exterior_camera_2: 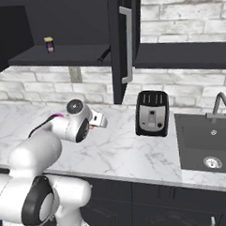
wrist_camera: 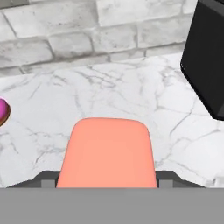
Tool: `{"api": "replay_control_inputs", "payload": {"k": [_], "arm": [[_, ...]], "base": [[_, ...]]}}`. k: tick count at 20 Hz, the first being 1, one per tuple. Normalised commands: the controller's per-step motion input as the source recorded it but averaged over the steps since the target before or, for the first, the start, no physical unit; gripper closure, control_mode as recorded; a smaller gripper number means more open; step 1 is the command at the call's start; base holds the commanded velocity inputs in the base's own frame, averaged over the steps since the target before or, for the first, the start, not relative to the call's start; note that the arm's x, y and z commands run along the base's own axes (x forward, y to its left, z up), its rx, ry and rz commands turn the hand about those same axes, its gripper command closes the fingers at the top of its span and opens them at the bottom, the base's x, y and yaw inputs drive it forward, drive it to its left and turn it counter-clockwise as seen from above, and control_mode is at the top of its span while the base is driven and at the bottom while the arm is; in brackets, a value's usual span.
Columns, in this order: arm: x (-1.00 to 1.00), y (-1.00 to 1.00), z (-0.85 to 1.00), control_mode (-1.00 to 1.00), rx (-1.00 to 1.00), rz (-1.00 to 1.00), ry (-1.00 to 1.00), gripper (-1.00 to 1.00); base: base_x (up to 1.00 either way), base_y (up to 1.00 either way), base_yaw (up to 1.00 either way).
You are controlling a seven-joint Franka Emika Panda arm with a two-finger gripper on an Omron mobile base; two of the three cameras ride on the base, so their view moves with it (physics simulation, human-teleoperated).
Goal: Pick the bar soap and dish brush from the cabinet and place them on the counter.
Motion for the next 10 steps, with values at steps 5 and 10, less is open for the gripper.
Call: {"api": "replay_control_inputs", "payload": {"k": [5,10], "arm": [[0.09,0.00,-0.53,-1.00,0.00,0.00,0.09,1.00],[0.06,0.00,-0.47,-1.00,0.00,0.00,0.06,1.00]], "base": [[0.00,0.00,0.00],[0.00,0.00,0.00]]}}
